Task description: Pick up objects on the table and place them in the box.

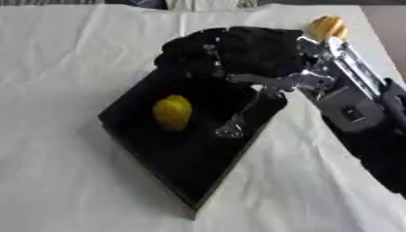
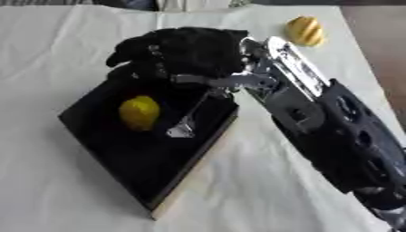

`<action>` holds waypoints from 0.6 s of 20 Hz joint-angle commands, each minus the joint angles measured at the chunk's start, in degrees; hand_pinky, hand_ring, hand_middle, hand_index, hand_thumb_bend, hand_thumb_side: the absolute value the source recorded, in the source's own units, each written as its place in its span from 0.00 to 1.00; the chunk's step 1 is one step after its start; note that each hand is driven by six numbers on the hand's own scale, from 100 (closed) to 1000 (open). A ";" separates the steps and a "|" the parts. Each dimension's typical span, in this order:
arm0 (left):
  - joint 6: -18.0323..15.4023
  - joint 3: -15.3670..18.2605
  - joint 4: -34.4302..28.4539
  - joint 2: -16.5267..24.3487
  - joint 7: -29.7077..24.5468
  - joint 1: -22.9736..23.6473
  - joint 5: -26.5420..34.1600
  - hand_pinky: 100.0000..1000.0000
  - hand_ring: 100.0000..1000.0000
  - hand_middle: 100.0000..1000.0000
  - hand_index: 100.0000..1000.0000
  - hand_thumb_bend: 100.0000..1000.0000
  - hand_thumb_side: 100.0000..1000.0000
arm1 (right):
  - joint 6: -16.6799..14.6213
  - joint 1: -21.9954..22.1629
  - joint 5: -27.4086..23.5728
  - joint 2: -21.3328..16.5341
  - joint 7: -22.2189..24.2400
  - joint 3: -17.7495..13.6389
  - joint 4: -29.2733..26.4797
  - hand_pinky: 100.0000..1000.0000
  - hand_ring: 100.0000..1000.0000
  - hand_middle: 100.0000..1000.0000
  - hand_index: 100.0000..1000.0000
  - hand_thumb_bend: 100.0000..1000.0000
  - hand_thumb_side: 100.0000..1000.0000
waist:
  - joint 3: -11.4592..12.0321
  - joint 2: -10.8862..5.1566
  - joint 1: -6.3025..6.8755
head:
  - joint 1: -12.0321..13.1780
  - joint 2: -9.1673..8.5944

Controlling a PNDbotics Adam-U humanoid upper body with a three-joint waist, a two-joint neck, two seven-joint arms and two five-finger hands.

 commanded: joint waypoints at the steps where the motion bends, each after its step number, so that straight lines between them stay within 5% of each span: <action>1: -0.02 0.02 -0.90 0.79 -0.17 -0.45 0.21 0.81 0.74 0.73 0.87 0.35 0.44 | 1.18 -2.34 -6.38 -2.02 2.10 -2.47 -0.05 0.92 1.00 0.93 0.97 0.18 0.41 | 0.11 -1.68 0.21 | 0.15 0.52; 7: 0.04 -0.03 -0.90 0.81 -0.33 -0.33 0.23 0.81 0.74 0.73 0.87 0.35 0.44 | 4.47 -5.08 -16.17 -4.31 6.45 -6.37 -0.02 0.92 1.00 0.91 0.97 0.20 0.35 | 0.06 -1.71 0.15 | 0.20 0.55; 12: 0.11 0.12 -0.90 1.06 -0.24 -0.04 0.02 0.81 0.74 0.73 0.87 0.35 0.44 | 7.18 -5.96 -15.38 -10.54 4.17 -10.92 3.49 0.90 1.00 0.91 0.96 0.31 0.30 | -0.13 -1.53 0.03 | 0.24 0.18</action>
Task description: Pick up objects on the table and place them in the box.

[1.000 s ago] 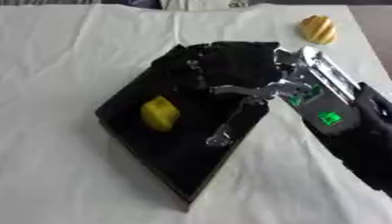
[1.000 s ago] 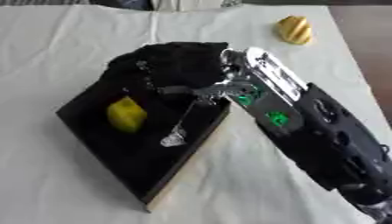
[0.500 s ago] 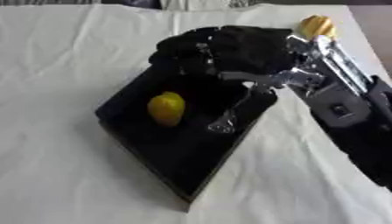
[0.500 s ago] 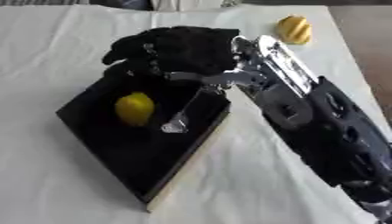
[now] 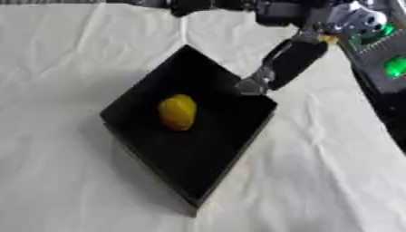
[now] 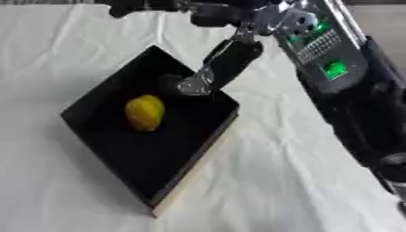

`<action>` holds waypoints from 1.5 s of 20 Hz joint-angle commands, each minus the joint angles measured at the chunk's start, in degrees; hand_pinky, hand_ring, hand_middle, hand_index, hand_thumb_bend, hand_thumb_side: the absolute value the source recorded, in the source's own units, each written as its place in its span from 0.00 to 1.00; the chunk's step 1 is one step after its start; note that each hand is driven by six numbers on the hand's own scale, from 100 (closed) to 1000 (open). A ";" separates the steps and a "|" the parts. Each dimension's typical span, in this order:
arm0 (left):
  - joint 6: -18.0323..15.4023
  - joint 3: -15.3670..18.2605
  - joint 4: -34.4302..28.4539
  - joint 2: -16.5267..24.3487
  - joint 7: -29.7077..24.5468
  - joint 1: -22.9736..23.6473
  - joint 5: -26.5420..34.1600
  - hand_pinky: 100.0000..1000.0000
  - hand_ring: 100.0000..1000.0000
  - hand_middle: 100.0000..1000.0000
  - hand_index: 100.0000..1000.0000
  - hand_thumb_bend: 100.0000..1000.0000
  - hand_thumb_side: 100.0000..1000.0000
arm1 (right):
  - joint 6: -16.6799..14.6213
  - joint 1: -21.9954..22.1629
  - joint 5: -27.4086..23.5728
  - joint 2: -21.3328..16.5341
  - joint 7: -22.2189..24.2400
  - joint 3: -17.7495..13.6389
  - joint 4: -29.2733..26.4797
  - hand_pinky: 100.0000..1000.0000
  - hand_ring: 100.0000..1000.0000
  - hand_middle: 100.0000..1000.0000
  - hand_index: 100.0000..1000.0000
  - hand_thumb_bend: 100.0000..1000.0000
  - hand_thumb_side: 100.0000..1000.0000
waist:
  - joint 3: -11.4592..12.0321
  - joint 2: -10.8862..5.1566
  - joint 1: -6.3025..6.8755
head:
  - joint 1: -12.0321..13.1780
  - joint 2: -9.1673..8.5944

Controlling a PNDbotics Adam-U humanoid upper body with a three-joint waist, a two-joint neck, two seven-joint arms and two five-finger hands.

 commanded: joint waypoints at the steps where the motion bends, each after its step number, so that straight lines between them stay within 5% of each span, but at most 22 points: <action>1: 0.10 0.43 -0.90 1.11 -0.03 -0.03 -0.04 0.81 0.74 0.73 0.87 0.35 0.44 | 1.16 -1.16 1.59 -6.25 -2.06 -3.45 3.82 0.90 1.00 0.91 0.96 0.33 0.30 | -0.20 -1.14 0.00 | 0.16 -0.44; 7: 0.05 0.25 -0.90 1.34 -0.22 -0.29 -0.11 0.81 0.74 0.73 0.87 0.34 0.44 | -1.39 -0.68 10.25 -12.11 -7.97 -6.76 18.96 0.89 1.00 0.92 0.97 0.36 0.32 | -0.74 -0.27 0.05 | -0.01 -1.39; 16: -0.09 0.12 -0.90 1.55 -0.37 -0.80 -0.18 0.81 0.74 0.73 0.87 0.34 0.45 | -3.38 -1.47 21.05 -13.03 -14.59 -10.84 36.55 0.90 1.00 0.92 0.97 0.36 0.34 | -0.32 1.21 0.17 | -0.42 -2.91; 30: -0.22 -0.19 -0.90 1.65 -0.95 -1.84 -0.18 0.81 0.74 0.73 0.87 0.33 0.46 | -0.79 -4.52 22.98 -12.20 -18.38 -15.11 47.82 0.91 1.00 0.88 0.97 0.25 0.38 | 1.75 4.02 -1.11 | -1.78 -6.01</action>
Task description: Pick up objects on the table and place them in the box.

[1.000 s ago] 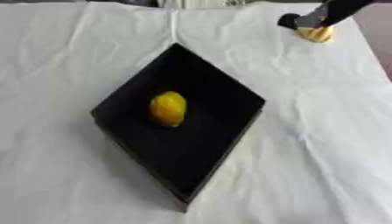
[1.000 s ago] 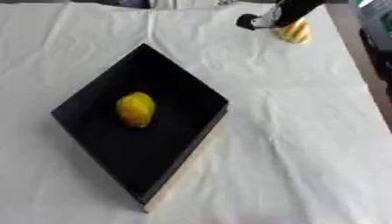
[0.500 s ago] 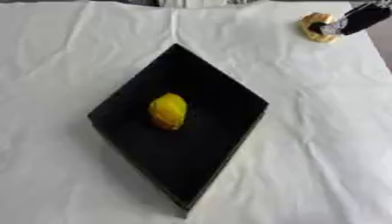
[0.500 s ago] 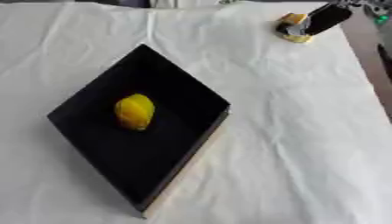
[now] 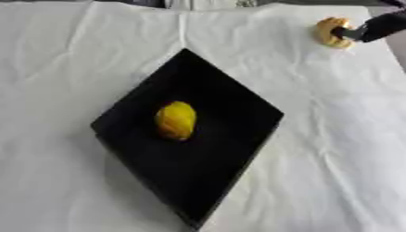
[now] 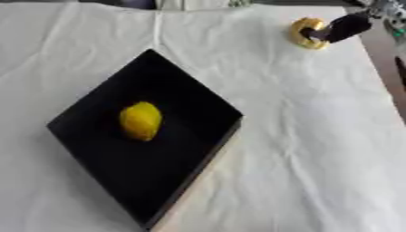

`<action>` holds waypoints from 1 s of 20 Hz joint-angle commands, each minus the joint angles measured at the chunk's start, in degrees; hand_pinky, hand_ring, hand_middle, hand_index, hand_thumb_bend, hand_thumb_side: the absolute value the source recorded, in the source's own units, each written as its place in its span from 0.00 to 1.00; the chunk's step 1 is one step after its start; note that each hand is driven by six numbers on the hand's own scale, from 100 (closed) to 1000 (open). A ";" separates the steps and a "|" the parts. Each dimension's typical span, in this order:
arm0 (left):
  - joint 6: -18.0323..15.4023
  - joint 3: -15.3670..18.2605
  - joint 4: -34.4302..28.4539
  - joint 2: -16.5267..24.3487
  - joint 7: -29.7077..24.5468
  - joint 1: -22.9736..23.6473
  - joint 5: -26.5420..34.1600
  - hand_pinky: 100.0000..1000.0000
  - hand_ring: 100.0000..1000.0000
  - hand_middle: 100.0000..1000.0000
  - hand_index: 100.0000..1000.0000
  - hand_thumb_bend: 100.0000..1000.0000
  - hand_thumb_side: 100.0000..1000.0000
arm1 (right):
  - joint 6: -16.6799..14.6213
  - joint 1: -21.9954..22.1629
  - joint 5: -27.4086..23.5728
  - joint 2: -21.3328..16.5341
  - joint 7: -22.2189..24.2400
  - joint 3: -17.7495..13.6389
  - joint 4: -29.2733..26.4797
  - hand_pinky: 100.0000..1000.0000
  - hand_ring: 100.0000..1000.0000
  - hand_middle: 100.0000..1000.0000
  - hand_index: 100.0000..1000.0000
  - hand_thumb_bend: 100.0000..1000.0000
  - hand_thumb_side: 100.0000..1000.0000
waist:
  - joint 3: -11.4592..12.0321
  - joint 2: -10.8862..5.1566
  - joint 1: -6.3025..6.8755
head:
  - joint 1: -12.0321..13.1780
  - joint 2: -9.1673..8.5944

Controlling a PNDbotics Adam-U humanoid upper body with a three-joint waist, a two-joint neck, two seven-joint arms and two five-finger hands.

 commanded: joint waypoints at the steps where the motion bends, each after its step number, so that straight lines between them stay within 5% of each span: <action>1: -0.08 0.13 -0.90 1.59 -0.39 -0.85 -0.12 0.81 0.74 0.73 0.87 0.33 0.46 | 0.69 -1.33 -1.06 -1.57 -0.43 -1.23 0.89 0.91 1.00 0.88 0.97 0.25 0.39 | 0.37 -0.87 -0.17 | -0.57 -1.34; 13: -0.19 0.02 -0.90 1.52 -0.74 -1.28 -0.13 0.81 0.74 0.73 0.87 0.32 0.46 | 2.60 -0.58 0.15 -2.98 -0.71 -2.31 3.20 0.90 1.00 0.86 0.96 0.32 0.38 | 0.72 1.29 -0.13 | -0.41 -2.91; 20: -0.17 -0.04 -0.90 1.70 -0.94 -1.08 -0.16 0.81 0.74 0.73 0.87 0.32 0.46 | 3.81 0.00 -1.52 -4.97 -0.71 -3.18 3.26 0.89 1.00 0.82 0.95 0.42 0.22 | 0.14 1.28 -0.27 | -0.14 -2.73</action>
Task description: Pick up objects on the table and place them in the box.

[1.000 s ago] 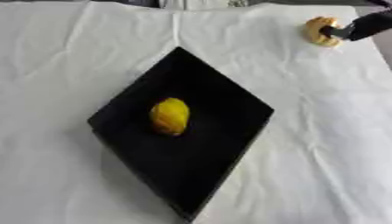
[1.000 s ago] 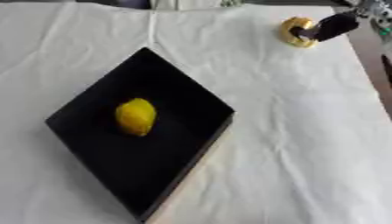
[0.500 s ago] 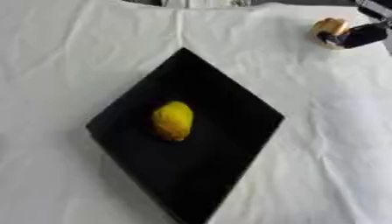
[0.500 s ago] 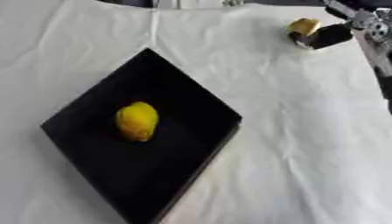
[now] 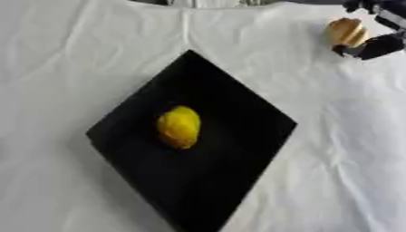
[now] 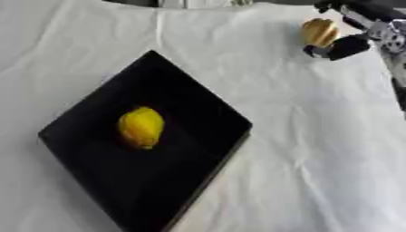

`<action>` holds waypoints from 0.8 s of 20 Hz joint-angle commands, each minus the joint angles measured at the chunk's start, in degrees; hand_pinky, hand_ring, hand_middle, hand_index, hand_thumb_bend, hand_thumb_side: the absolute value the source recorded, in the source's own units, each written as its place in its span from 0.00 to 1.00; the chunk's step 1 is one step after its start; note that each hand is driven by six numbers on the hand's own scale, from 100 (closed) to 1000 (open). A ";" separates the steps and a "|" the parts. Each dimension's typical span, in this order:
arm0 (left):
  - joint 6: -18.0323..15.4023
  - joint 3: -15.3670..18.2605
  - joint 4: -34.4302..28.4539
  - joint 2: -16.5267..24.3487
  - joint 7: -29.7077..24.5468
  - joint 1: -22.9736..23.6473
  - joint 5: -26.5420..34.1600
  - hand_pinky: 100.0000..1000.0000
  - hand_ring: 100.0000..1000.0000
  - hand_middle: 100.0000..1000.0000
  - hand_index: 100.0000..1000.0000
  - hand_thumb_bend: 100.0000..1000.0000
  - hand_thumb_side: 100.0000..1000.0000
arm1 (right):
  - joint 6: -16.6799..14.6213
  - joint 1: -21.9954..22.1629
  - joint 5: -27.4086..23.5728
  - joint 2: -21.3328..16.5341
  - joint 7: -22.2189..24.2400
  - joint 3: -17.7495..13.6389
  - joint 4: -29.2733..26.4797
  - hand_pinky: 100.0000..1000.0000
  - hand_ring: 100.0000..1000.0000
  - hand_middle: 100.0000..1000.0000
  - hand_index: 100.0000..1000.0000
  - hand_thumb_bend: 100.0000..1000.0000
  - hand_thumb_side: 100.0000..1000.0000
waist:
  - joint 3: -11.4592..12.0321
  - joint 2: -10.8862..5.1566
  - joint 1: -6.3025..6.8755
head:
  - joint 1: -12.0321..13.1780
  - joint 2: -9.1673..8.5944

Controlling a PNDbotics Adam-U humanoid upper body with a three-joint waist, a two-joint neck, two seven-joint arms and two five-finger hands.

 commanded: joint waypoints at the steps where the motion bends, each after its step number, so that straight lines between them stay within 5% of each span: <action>1: -0.07 -0.03 -0.90 1.72 -0.33 -0.54 -0.17 0.81 0.74 0.73 0.87 0.32 0.46 | 0.97 -0.68 -1.29 -3.52 0.43 -0.84 -0.43 0.89 1.00 0.81 0.95 0.42 0.20 | -0.15 -1.48 -0.05 | 0.21 -0.58; 3: -0.08 -0.05 -0.90 1.72 -0.38 -0.63 -0.15 0.81 0.74 0.73 0.87 0.32 0.46 | 2.00 -0.58 -1.21 -3.69 0.91 -0.85 -0.07 0.88 1.00 0.78 0.94 0.35 0.07 | -0.15 -1.42 -0.16 | 0.15 -0.76; 8: -0.11 -0.09 -0.90 1.58 -0.50 -0.81 -0.07 0.81 0.74 0.73 0.87 0.32 0.46 | 4.19 -0.36 -0.52 -3.37 1.22 -0.73 0.97 0.87 0.98 0.76 0.93 0.39 0.31 | 0.20 -0.90 -0.35 | -0.16 -1.14; 16: -0.18 -0.27 -0.90 1.33 -0.81 -1.16 0.17 0.81 0.74 0.73 0.87 0.31 0.46 | 4.98 -0.80 -3.04 -2.69 0.41 -0.83 0.53 0.87 0.99 0.77 0.96 0.36 0.20 | 0.49 -0.06 -0.45 | -0.77 -1.90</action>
